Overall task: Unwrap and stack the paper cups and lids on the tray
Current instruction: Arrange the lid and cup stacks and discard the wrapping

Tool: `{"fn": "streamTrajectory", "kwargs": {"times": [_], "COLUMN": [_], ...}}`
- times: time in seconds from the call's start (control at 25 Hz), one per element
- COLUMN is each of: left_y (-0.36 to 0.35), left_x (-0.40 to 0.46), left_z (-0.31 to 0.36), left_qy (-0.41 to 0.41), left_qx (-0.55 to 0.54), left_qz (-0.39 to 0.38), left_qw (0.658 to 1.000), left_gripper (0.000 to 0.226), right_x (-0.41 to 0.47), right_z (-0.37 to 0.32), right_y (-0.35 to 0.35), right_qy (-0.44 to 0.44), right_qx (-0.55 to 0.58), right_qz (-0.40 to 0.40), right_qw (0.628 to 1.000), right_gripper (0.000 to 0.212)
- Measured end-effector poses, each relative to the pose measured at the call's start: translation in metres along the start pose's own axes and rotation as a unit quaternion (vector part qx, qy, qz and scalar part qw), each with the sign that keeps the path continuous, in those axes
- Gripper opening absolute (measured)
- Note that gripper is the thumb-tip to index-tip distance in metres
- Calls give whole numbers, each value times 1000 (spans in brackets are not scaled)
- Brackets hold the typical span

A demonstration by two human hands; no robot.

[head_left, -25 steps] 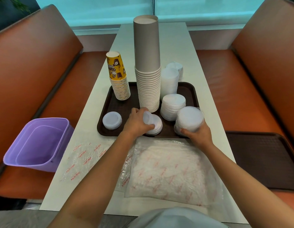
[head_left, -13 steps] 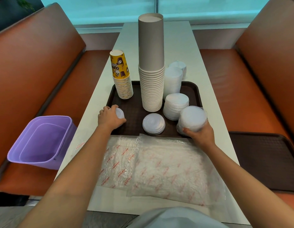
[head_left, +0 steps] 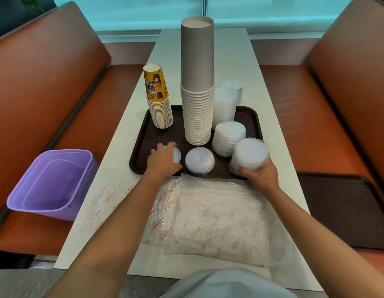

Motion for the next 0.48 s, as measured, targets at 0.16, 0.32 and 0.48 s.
{"fn": "streamTrajectory", "kwargs": {"times": [0.16,0.32,0.48], "left_y": [29,62,30], "left_x": [-13,-53,-66], "left_z": [9,94,168], "left_qy": [-1,-187,-289], "left_qx": [-7,-219,-158], "left_qz": [78,158,-17], "left_qw": [997,944,944], "left_gripper": [79,41,48], "right_x": [1,1,0], "right_z": [3,2,6], "right_y": [-1,-1,-2], "right_qy": [-2,6,4], "right_qx": [3,-2,-30], "right_qz": [-2,2,-23], "right_qw": [1000,1000,999], "right_gripper": [92,87,92]}}
Point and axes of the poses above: each hand's wrist, its own x-axis towards the middle knuckle, its own y-axis out of the back of the hand, z = x × y, the point moved 4 cm from there along x, towards the middle knuckle, and after that the axes turned 13 degrees about y, right-handed, at the moved point
